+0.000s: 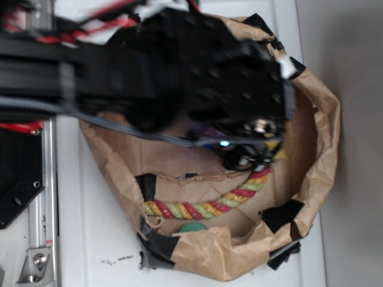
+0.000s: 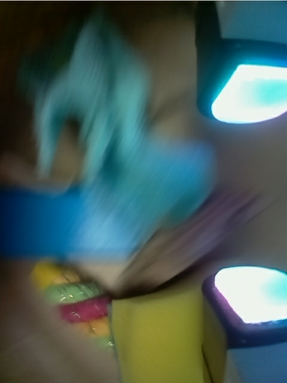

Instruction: Grab the blue cloth.

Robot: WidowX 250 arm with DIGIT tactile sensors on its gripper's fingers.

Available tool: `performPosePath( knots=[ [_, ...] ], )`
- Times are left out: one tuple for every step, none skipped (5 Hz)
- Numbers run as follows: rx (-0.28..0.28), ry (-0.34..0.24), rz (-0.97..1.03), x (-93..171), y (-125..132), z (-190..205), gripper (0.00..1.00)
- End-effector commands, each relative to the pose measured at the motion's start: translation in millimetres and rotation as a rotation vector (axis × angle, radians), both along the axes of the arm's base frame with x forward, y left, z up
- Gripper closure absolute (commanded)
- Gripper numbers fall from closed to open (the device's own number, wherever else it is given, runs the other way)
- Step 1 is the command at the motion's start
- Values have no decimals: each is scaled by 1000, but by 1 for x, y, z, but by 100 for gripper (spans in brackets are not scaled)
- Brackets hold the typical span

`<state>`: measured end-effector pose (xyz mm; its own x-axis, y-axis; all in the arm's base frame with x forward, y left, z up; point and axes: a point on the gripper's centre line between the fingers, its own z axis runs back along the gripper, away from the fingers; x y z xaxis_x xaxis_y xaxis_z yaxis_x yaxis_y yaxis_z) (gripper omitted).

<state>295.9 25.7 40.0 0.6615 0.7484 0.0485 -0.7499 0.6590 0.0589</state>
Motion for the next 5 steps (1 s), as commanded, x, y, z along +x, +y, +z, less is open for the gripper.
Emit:
performPosePath(
  knots=[
    [139, -183, 384, 39, 33, 7, 0],
    [121, -254, 351, 19, 40, 22, 0],
    [105, -306, 313, -5, 39, 35, 0],
    [81, -350, 316, -24, 44, 40, 0],
    [66, -353, 302, -26, 49, 41, 0]
  ],
)
